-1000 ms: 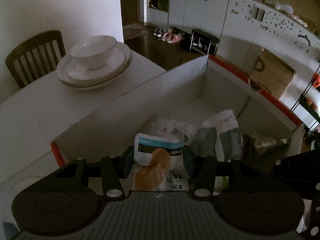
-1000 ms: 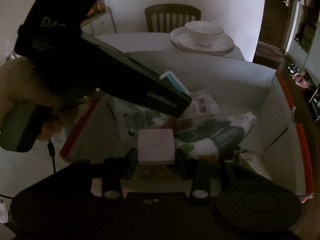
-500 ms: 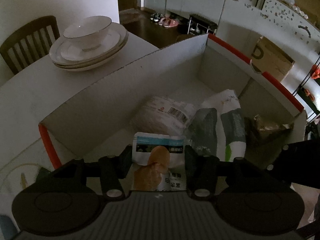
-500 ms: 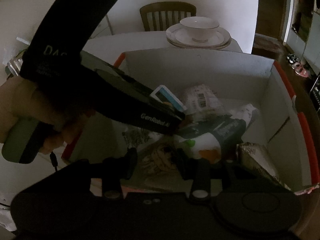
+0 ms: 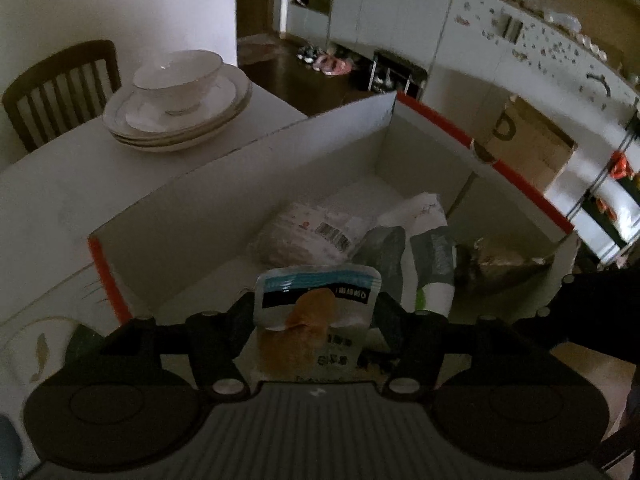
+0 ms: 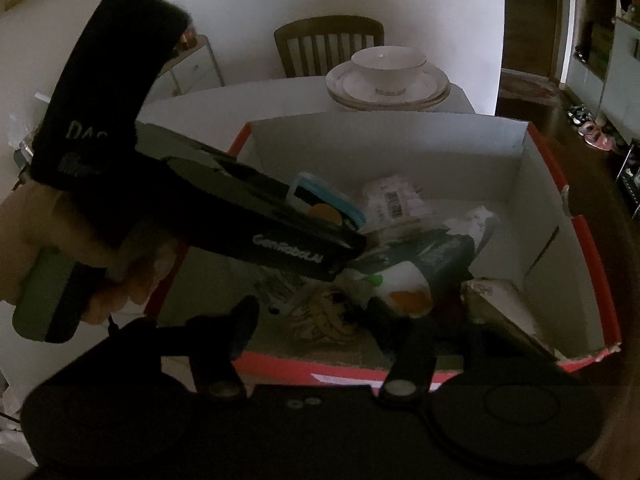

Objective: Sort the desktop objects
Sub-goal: 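Lower both items into the red box and open both grippers, then withdraw both grippers from the red box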

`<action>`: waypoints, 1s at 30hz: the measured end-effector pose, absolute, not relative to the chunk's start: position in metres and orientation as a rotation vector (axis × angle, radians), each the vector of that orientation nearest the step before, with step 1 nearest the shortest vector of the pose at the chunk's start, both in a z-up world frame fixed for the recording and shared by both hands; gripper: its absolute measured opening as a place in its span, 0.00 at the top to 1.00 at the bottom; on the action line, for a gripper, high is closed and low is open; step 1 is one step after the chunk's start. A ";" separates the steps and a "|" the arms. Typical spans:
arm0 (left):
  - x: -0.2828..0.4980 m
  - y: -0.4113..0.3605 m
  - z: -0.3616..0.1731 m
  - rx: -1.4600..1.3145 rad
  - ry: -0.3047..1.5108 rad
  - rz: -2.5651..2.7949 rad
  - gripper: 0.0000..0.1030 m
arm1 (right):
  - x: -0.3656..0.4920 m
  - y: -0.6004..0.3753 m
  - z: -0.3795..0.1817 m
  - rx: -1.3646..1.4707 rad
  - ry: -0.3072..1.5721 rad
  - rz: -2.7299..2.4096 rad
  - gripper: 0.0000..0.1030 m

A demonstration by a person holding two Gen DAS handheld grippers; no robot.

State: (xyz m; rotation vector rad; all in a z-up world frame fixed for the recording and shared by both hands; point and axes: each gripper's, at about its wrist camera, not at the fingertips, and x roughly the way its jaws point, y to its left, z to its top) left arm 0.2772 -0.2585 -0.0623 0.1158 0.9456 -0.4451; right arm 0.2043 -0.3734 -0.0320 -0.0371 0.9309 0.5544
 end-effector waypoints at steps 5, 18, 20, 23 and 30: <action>0.263 -0.246 -0.051 0.043 0.907 -0.449 0.33 | 0.196 -0.378 -0.020 -0.041 0.887 0.553 0.36; 0.224 -0.220 -0.027 0.010 0.830 -0.448 0.31 | 0.190 -0.394 -0.006 0.032 0.823 0.487 0.30; 0.219 -0.217 -0.024 0.005 0.820 -0.450 0.27 | 0.188 -0.393 -0.006 0.038 0.817 0.484 0.29; 0.209 -0.212 -0.020 0.006 0.794 -0.442 0.27 | 0.184 -0.393 -0.005 0.048 0.805 0.483 0.26; 0.191 -0.199 -0.015 0.025 0.776 -0.424 0.27 | 0.174 -0.390 0.000 0.056 0.770 0.469 0.19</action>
